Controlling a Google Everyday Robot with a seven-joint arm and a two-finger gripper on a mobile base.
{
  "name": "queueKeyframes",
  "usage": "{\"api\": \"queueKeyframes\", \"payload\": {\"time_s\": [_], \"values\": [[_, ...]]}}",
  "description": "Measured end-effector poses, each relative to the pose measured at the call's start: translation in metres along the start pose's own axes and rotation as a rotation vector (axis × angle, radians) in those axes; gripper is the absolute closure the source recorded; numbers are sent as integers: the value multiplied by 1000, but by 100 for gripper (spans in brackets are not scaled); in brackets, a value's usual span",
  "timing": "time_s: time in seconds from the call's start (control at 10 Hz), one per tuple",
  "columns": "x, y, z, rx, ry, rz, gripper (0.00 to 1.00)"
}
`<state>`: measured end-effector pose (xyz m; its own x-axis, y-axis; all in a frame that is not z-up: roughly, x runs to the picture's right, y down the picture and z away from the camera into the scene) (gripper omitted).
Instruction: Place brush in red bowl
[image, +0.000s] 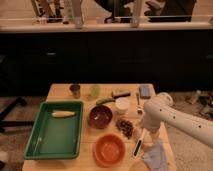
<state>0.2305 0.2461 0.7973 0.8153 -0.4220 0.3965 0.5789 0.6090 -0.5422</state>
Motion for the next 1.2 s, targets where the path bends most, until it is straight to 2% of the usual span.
{"api": "queueKeyframes", "payload": {"time_s": [0.3, 0.6, 1.0, 1.2], "values": [[6, -6, 3, 9, 7, 57, 20], [13, -6, 8, 2, 6, 89, 20], [14, -7, 17, -24, 8, 95, 20], [15, -8, 18, -23, 15, 104, 20]]}}
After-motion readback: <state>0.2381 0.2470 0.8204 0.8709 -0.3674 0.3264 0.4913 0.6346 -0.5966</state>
